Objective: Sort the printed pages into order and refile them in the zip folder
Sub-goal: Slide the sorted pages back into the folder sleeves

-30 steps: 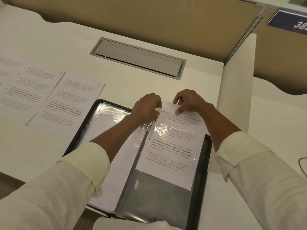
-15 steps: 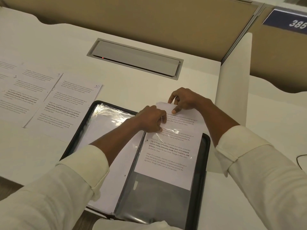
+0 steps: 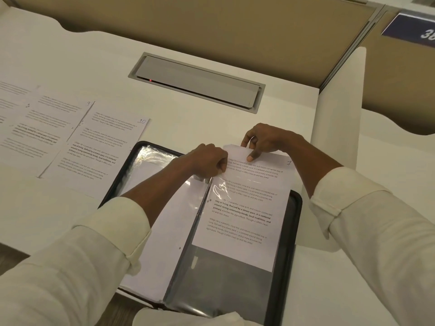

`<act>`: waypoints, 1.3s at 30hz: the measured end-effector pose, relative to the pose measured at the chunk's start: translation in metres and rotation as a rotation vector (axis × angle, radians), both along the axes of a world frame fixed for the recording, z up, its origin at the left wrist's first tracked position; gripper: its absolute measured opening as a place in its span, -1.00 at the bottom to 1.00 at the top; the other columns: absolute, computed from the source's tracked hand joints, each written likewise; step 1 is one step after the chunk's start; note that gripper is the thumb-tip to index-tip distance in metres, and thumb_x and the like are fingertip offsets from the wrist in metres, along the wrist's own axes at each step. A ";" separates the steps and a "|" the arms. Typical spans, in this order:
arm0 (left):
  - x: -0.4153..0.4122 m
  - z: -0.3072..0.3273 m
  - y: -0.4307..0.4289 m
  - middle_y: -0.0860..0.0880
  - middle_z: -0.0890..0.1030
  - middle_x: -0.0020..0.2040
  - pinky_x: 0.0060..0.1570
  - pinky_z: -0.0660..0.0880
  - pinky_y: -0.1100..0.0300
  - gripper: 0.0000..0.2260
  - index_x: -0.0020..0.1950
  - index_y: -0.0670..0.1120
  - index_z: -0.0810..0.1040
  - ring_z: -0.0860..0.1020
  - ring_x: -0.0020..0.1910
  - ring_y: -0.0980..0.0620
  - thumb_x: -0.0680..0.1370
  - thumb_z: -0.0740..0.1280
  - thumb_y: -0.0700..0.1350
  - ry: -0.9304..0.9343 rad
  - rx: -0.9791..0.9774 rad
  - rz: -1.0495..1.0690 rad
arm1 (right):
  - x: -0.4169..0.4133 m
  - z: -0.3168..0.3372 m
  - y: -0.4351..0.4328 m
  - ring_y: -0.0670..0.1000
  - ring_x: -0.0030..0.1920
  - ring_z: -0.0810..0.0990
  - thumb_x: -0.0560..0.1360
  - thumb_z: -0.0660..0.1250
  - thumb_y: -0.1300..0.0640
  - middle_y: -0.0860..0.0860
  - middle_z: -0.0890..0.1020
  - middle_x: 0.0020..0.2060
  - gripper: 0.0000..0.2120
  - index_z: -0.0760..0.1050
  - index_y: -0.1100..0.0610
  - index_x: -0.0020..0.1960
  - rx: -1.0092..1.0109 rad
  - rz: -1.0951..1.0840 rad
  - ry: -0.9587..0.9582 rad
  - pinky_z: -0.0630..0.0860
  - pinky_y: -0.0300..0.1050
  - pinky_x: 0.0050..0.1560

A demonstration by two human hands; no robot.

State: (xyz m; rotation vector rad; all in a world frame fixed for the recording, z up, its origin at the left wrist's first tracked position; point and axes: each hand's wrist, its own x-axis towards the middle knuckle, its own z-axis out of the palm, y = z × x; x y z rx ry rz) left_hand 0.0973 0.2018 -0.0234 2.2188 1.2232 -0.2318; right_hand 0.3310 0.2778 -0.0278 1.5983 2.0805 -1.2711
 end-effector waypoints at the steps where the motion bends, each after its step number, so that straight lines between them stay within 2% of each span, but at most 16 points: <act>1: 0.000 -0.001 0.000 0.14 0.59 -0.12 0.09 0.48 0.06 -0.84 -0.03 -0.01 0.61 0.58 0.02 -0.03 0.53 0.33 -0.26 -0.012 -0.024 0.007 | 0.001 -0.001 0.000 -0.01 -0.10 0.63 0.35 0.69 0.13 0.00 0.68 -0.11 -0.60 0.67 0.08 0.14 -0.007 -0.009 0.009 0.56 -0.09 0.03; 4: -0.002 -0.006 0.003 0.14 0.62 -0.11 0.04 0.51 0.07 -0.79 -0.04 0.01 0.65 0.60 0.00 -0.01 0.54 0.34 -0.30 -0.029 -0.094 -0.004 | 0.004 -0.002 0.002 0.03 -0.07 0.65 0.36 0.69 0.12 0.05 0.72 -0.08 -0.58 0.67 0.09 0.16 -0.040 -0.020 0.025 0.60 -0.03 0.09; 7: -0.001 -0.002 0.004 0.23 0.58 -0.19 -0.07 0.40 0.20 -0.71 -0.05 0.05 0.64 0.55 -0.14 0.13 0.51 0.29 -0.33 -0.046 -0.134 -0.001 | 0.007 0.001 0.004 0.03 -0.08 0.65 0.37 0.68 0.13 0.06 0.73 -0.10 -0.58 0.66 0.11 0.19 -0.070 0.001 0.027 0.59 -0.06 0.05; 10: 0.004 0.004 0.005 0.22 0.55 -0.20 -0.17 0.33 0.31 -0.74 0.02 0.01 0.63 0.48 -0.22 0.24 0.51 0.31 -0.33 -0.045 -0.162 -0.018 | 0.007 0.004 0.005 0.04 -0.09 0.63 0.39 0.67 0.15 0.04 0.70 -0.14 -0.58 0.65 0.13 0.20 -0.074 0.011 0.028 0.56 -0.08 0.01; 13: 0.009 0.003 0.005 0.18 0.55 -0.18 -0.11 0.32 0.23 -0.75 0.08 -0.01 0.65 0.46 -0.20 0.23 0.50 0.36 -0.29 -0.022 -0.154 -0.023 | 0.006 0.006 0.008 0.03 -0.09 0.62 0.40 0.66 0.15 0.04 0.69 -0.14 -0.58 0.65 0.13 0.21 -0.067 0.027 0.028 0.58 -0.06 0.03; 17: 0.013 0.001 0.005 0.20 0.56 -0.21 -0.01 0.31 0.15 -0.87 -0.06 0.00 0.67 0.49 -0.09 0.11 0.51 0.43 -0.22 0.021 -0.114 -0.062 | 0.007 0.006 0.009 0.04 -0.06 0.63 0.41 0.65 0.16 0.11 0.71 -0.06 -0.57 0.64 0.15 0.24 -0.084 0.051 0.010 0.61 -0.01 0.10; 20: 0.013 0.002 0.005 0.19 0.56 -0.21 -0.04 0.45 0.12 -0.85 -0.11 0.04 0.62 0.56 -0.05 0.02 0.52 0.41 -0.23 0.024 -0.107 -0.064 | 0.007 0.003 0.008 0.05 -0.04 0.64 0.41 0.65 0.15 0.13 0.72 0.00 -0.58 0.64 0.14 0.23 -0.094 0.059 0.001 0.63 0.04 0.16; 23: 0.010 0.002 0.006 0.19 0.58 -0.21 -0.04 0.53 0.09 -0.80 -0.18 0.08 0.57 0.60 -0.10 0.01 0.50 0.37 -0.24 0.052 -0.093 -0.071 | 0.006 0.001 0.008 0.05 -0.02 0.64 0.43 0.64 0.13 0.06 0.70 -0.06 -0.61 0.63 0.11 0.21 -0.117 0.033 0.016 0.63 -0.04 0.07; 26: 0.006 -0.003 0.007 0.18 0.59 -0.20 -0.10 0.50 0.13 -0.75 -0.19 0.09 0.55 0.58 -0.14 0.03 0.51 0.35 -0.28 0.012 -0.088 -0.069 | 0.002 0.002 0.006 0.07 0.02 0.64 0.45 0.62 0.07 0.02 0.68 -0.07 -0.58 0.62 0.14 0.26 -0.135 -0.019 0.057 0.61 -0.13 0.01; 29: 0.005 -0.005 0.005 0.12 0.61 -0.16 -0.20 0.41 0.28 -0.81 -0.06 -0.06 0.66 0.53 -0.16 0.10 0.54 0.36 -0.33 -0.048 -0.089 -0.046 | -0.003 0.001 0.004 0.13 0.13 0.63 0.45 0.62 0.07 0.01 0.67 -0.01 -0.55 0.62 0.14 0.28 -0.136 -0.045 0.079 0.61 -0.05 0.10; 33: 0.004 -0.008 0.005 0.13 0.61 -0.18 -0.24 0.35 0.44 -0.84 -0.04 -0.09 0.67 0.52 -0.23 0.20 0.55 0.37 -0.33 -0.086 -0.086 -0.019 | -0.011 -0.004 -0.003 0.12 0.21 0.62 0.45 0.62 0.05 0.06 0.68 0.16 -0.54 0.63 0.15 0.29 -0.093 -0.015 0.052 0.57 0.08 0.32; 37: 0.002 -0.009 0.004 0.20 0.59 -0.21 -0.26 0.35 0.47 -0.79 -0.08 -0.04 0.66 0.53 -0.23 0.22 0.55 0.35 -0.34 -0.103 -0.092 0.000 | -0.018 -0.005 -0.010 0.10 0.12 0.66 0.39 0.66 -0.03 0.04 0.71 0.09 -0.56 0.67 0.13 0.17 -0.054 -0.013 0.061 0.61 0.06 0.20; 39: 0.002 -0.010 0.003 0.17 0.62 -0.19 -0.20 0.42 0.40 -0.83 -0.05 -0.09 0.68 0.54 -0.21 0.20 0.57 0.36 -0.32 -0.094 -0.088 0.002 | -0.022 -0.005 -0.009 0.07 0.06 0.67 0.33 0.69 -0.09 0.01 0.72 0.02 -0.56 0.70 0.09 0.11 -0.061 -0.027 0.044 0.62 0.01 0.09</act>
